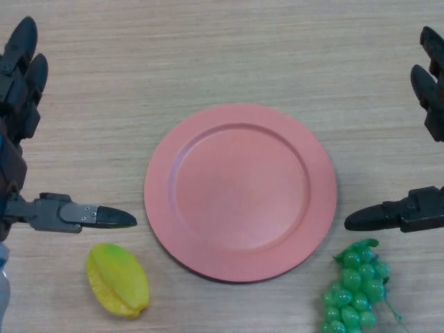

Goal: Pick up the yellow starfruit and place it on the plate

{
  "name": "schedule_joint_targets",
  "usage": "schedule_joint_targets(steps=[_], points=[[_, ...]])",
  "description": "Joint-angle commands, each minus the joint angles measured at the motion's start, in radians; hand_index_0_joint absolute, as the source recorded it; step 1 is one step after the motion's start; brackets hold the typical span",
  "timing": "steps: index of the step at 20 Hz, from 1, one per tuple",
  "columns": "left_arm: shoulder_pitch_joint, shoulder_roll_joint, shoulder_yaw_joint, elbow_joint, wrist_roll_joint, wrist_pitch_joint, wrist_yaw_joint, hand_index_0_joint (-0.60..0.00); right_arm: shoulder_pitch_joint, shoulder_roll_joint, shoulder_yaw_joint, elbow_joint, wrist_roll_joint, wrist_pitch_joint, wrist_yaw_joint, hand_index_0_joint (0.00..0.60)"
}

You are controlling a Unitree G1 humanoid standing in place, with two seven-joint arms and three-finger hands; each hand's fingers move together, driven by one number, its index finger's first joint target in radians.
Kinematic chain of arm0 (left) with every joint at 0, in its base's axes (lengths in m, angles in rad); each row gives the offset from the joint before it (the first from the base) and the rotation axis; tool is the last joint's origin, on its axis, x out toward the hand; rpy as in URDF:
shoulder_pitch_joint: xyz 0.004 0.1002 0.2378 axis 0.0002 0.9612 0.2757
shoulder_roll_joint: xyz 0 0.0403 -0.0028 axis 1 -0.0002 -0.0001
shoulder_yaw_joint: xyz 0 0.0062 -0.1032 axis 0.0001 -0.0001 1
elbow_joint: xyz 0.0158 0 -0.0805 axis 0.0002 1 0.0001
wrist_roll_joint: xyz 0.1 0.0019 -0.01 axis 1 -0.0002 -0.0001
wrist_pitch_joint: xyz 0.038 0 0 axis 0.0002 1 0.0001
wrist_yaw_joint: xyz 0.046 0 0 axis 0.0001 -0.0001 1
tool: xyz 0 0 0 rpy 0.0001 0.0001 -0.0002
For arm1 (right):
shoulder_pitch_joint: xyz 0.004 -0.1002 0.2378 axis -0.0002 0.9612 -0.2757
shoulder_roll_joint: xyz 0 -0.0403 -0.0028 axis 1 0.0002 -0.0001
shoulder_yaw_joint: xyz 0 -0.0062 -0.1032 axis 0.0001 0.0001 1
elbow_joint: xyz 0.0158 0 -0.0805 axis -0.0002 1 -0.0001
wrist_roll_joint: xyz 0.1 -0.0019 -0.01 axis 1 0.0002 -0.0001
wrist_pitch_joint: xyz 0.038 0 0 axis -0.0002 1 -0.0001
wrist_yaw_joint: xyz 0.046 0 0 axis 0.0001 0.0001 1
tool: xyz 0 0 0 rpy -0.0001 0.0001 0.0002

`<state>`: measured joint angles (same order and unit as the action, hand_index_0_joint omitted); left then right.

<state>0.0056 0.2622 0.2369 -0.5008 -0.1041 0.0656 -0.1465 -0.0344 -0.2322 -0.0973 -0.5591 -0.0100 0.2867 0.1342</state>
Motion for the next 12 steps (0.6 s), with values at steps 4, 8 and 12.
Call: schedule_joint_targets(steps=[4, 8, 12], points=[[-0.02, 0.029, 0.048, -0.05, -0.041, -0.091, 0.01, 0.0, -0.022, -0.032, -0.043, -0.038, -0.03, -0.179, -0.048, 0.0], [0.01, 0.021, 0.054, -0.001, 0.068, -0.175, 0.036, 0.0, -0.034, -0.032, -0.035, -0.018, -0.029, -0.174, -0.052, 0.0], [0.099, -0.009, 0.099, 0.017, 0.116, -0.207, -0.005, 0.0, -0.059, -0.034, -0.017, 0.019, -0.03, -0.188, -0.053, 0.0]])
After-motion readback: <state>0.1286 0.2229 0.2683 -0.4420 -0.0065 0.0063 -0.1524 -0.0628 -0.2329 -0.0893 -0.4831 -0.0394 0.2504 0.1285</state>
